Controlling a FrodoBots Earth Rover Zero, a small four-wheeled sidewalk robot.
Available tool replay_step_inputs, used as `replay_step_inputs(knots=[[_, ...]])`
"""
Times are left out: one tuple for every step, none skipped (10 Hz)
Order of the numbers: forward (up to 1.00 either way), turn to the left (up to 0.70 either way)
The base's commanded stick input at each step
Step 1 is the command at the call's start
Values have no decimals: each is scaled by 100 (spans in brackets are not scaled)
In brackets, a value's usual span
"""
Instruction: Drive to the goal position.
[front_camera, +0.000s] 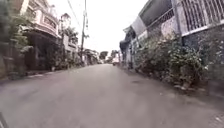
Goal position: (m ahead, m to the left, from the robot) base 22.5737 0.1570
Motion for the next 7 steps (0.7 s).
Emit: replay_step_inputs(knots=[[85, 9], [85, 9], [85, 7], [85, -14], [85, -25], [85, -25], [85, -25]])
